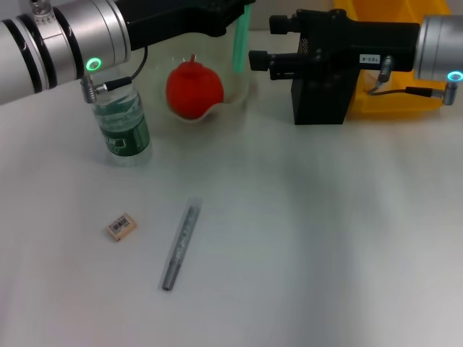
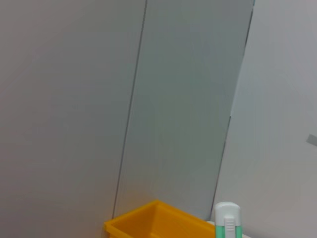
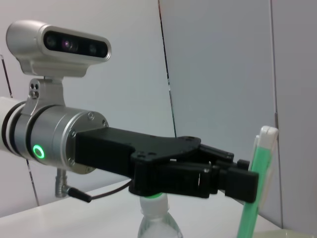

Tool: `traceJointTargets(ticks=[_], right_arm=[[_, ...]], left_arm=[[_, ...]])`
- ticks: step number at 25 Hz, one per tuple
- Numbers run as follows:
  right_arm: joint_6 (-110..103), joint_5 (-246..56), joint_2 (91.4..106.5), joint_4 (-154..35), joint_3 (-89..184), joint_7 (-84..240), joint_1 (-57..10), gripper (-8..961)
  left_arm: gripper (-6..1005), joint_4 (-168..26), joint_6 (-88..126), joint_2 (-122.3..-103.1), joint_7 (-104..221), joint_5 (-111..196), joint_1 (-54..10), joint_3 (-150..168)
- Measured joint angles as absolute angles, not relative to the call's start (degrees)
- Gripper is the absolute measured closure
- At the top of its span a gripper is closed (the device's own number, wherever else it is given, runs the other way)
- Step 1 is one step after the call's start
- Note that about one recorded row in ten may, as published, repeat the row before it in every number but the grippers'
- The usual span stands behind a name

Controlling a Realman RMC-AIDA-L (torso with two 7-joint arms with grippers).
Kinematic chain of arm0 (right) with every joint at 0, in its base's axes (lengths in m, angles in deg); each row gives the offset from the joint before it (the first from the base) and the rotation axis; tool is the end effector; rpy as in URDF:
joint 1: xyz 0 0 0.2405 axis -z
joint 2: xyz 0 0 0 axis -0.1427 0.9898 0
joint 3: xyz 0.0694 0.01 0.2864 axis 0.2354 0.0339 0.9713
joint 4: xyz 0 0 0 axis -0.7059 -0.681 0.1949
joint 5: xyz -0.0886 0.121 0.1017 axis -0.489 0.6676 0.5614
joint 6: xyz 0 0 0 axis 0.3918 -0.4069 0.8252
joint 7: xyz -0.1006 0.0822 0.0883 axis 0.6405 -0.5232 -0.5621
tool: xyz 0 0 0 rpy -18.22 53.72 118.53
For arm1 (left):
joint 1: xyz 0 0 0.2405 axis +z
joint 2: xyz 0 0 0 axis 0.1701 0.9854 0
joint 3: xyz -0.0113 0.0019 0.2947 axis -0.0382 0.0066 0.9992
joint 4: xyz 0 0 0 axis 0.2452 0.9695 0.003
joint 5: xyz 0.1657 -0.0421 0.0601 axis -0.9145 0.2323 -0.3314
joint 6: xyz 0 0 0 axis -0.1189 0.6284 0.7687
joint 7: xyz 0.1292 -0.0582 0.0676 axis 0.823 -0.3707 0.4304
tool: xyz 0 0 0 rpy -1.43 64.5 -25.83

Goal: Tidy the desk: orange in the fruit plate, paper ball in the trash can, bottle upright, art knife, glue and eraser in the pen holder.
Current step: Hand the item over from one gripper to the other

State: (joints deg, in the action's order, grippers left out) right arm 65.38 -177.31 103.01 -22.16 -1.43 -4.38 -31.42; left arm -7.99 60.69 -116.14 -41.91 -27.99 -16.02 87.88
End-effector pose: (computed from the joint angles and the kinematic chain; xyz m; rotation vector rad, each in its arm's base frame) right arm 0.1815 0.3979 -0.0211 -2.6925 0.4008 0.7955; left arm -0.1603 0.3826 -0.0272 -2.4386 -0.5562 -0.8463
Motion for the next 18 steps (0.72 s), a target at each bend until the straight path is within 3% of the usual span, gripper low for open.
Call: traceJointTargets(ticks=[18], right_arm=[[60.7,-177.3,104.28,-23.1,-1.6,-4.4,-32.9,170]], left_arm=[[786,-8.0,62.0,-116.45,-42.0,-27.4,-16.1,88.4]])
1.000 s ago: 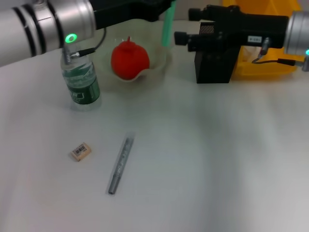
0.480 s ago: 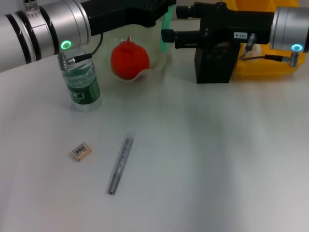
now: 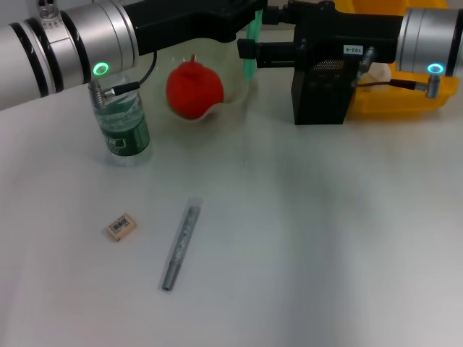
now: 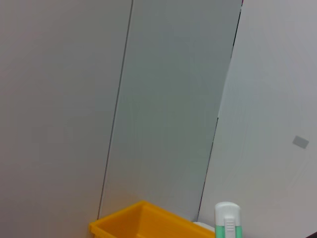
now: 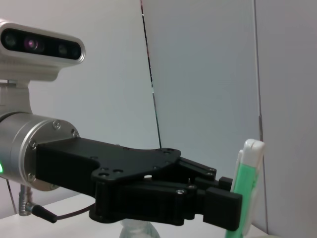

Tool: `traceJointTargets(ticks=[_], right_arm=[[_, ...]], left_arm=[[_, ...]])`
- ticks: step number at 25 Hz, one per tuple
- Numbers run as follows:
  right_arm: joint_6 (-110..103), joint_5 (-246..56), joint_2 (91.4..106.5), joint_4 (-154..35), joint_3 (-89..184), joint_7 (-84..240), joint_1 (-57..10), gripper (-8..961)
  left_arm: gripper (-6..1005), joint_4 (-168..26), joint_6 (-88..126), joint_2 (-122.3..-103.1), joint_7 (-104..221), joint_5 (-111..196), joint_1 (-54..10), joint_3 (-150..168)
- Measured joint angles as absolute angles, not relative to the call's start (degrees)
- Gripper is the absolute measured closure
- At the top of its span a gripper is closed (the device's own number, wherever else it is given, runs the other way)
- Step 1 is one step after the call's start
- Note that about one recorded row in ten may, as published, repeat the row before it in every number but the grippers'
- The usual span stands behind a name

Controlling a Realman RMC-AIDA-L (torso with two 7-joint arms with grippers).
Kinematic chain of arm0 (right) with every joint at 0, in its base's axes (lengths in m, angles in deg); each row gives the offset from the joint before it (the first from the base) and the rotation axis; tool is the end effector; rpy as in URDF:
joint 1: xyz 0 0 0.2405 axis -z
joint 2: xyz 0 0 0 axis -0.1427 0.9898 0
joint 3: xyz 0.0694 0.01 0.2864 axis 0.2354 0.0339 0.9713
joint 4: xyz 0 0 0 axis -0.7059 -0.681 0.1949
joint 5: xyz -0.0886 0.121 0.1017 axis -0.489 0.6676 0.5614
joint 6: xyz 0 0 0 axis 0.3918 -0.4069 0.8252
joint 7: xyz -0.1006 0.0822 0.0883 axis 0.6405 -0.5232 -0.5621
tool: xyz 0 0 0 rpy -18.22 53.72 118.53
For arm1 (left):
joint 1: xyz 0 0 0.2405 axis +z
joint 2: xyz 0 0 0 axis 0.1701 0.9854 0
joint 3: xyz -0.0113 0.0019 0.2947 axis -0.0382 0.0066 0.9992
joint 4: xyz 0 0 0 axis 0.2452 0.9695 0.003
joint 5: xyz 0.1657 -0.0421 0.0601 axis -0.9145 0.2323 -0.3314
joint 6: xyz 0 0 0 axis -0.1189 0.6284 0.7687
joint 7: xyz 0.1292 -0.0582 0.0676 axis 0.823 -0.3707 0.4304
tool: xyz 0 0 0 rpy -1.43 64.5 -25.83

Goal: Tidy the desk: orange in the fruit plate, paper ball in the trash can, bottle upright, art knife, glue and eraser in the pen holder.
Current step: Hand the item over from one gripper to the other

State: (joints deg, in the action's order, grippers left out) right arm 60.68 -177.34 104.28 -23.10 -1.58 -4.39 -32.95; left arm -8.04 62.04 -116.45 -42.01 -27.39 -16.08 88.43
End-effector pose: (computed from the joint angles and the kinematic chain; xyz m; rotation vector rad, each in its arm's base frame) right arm 0.1742 0.4089 -0.0305 -2.6467 0.4236 0.7820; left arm -0.1557 0.3778 -0.0321 -2.4696 -0.5588 -0.8680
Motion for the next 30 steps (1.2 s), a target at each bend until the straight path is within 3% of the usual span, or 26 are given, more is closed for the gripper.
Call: traceJointTargets(ticks=[7,30], right_arm=[[60.7,-177.7,104.62,-23.7,-3.6,-4.4,-32.9,170],[68.4,-180.1,105.14,-21.9,-5.0,-6.0,-26.6,171]], left_arm=[[785,-8.3,62.0,-116.44,-41.9,-27.4,-16.2,88.4],[780,-1.7,64.1,-116.55,-39.2,-25.3,-2.8,93.5]])
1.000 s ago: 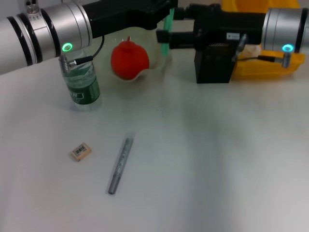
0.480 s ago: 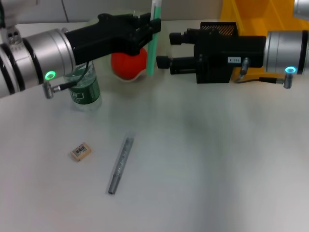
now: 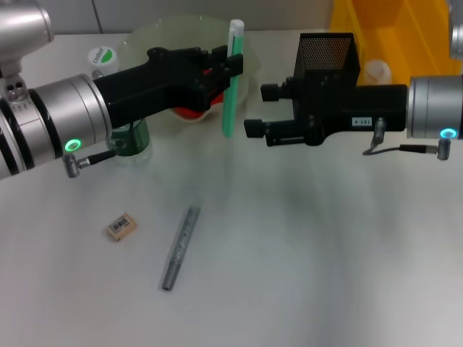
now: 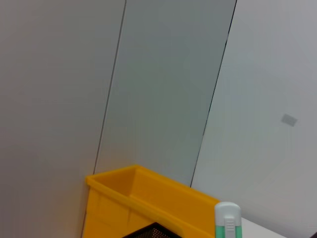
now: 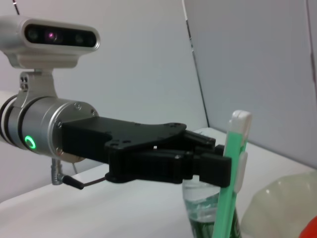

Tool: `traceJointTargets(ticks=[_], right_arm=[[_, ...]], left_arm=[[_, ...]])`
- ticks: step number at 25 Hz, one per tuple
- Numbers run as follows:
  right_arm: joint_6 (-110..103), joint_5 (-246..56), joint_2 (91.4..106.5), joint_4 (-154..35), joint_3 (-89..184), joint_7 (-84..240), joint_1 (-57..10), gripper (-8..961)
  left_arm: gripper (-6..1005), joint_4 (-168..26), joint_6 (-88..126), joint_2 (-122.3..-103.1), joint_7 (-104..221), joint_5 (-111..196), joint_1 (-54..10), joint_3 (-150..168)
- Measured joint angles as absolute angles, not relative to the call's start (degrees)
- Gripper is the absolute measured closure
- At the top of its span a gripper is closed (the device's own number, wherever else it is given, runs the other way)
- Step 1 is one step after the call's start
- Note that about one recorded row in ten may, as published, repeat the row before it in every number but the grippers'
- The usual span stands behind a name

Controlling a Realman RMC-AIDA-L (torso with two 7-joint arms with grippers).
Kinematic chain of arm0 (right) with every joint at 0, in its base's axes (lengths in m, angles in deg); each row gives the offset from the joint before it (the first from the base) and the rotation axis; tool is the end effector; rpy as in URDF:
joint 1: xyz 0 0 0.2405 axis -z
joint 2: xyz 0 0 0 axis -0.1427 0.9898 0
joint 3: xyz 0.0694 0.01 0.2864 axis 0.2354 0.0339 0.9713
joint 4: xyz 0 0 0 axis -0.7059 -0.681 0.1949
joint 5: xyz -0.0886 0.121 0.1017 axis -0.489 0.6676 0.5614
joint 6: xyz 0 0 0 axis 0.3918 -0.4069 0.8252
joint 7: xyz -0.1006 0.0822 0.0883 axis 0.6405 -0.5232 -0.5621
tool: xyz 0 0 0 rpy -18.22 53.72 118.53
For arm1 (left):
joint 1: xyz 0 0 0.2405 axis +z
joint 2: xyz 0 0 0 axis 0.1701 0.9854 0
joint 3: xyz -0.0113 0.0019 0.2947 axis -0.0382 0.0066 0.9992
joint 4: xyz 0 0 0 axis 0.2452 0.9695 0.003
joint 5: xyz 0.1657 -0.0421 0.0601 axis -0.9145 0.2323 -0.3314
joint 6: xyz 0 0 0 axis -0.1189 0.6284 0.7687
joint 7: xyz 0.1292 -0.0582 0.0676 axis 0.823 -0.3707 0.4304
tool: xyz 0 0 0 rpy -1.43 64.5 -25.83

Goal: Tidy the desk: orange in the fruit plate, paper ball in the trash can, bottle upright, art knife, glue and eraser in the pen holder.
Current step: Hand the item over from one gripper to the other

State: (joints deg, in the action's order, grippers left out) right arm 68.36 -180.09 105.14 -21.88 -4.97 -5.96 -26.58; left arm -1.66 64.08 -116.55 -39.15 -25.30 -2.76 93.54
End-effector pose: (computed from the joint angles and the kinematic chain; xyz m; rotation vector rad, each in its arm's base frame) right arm 0.2053 0.3597 -0.0498 -2.8016 0.5217 0.7451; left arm -0.1955 0.3202 -0.0386 -2.4725 -0.6215 -0.8501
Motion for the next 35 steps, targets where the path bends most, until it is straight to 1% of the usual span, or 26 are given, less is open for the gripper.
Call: traceJointTargets(ticks=[8,18,35], right_arm=[[69.1,-180.9,105.29,-22.0,-5.5,-6.0,-25.2,172],[68.5,-180.1,105.74,-24.7,-6.7,-5.2,-25.4,172],[66.5,-176.4,105.86,-27.5,-8.3,-3.4,-27.1,173]], left_arm=[[778,-1.3,64.2,-116.51,-36.9,-22.9,-0.2,95.5],[776,-1.2,64.9,-116.52,-36.1,-22.4,0.9,98.3],[773,-3.0,64.9,-116.52,-34.6,-20.7,0.6,99.0]])
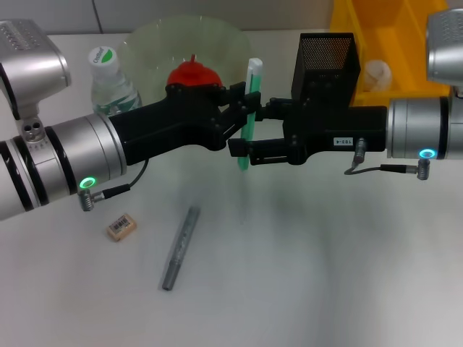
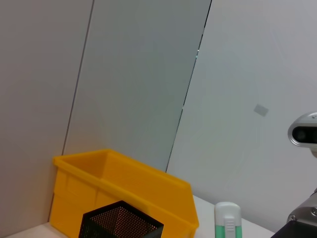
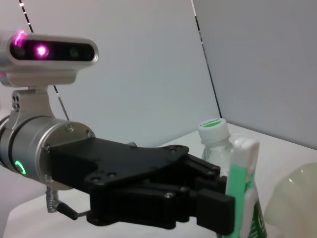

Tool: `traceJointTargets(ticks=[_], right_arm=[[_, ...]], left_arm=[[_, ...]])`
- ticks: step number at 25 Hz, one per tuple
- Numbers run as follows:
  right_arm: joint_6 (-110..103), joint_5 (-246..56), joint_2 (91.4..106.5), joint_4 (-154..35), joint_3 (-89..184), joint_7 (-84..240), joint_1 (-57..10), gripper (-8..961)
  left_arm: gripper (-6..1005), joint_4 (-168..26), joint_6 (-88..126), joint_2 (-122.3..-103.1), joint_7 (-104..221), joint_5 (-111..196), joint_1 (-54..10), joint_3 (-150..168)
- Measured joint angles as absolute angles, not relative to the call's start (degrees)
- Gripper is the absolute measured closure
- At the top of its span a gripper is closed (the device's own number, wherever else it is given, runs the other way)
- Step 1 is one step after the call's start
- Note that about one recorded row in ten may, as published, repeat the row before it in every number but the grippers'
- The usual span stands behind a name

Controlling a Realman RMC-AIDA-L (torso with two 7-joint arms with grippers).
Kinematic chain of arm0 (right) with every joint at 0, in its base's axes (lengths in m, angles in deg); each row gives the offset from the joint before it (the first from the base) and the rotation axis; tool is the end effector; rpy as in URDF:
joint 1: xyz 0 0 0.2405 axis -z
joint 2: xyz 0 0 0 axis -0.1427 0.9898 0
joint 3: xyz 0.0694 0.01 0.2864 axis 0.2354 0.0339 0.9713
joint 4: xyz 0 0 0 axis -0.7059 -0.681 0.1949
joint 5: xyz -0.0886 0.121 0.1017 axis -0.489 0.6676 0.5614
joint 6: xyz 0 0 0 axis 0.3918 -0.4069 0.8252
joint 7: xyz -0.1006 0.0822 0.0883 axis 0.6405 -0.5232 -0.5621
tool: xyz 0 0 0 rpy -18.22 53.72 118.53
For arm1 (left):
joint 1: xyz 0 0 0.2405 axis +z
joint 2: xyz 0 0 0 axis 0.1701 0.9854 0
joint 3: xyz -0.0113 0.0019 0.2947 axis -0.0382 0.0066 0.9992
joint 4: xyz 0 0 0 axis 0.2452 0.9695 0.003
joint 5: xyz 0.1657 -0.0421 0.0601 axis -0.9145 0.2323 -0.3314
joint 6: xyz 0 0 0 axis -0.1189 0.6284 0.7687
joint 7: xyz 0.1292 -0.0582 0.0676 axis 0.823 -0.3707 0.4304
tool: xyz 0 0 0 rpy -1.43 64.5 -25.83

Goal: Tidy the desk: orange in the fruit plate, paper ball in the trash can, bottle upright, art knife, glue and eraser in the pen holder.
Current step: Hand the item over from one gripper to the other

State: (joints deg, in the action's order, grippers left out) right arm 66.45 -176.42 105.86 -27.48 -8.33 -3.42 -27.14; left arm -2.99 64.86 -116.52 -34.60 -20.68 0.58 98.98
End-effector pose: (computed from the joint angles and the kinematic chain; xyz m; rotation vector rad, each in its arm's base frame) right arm 0.2056 0.3520 -0.0707 -2.8205 0.5816 0.7810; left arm -0.2010 0.2938 -0.0577 -2.5277 -0.6414 -0.8779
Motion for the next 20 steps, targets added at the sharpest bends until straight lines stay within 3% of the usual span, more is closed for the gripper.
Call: traceJointTargets(ticks=[14,20], right_arm=[[66.3,-174.5,105.84,-27.5,-8.8,-1.6,-26.7,174],[66.3,-174.5,105.77,-27.5,-9.0,-1.7,-27.0,376]], left_arm=[[770,-3.3,64.3,-116.52,-34.4,-20.7,0.1,98.5],[769,-3.3,64.3,-116.52,-34.4,-20.7,-0.1,98.4]])
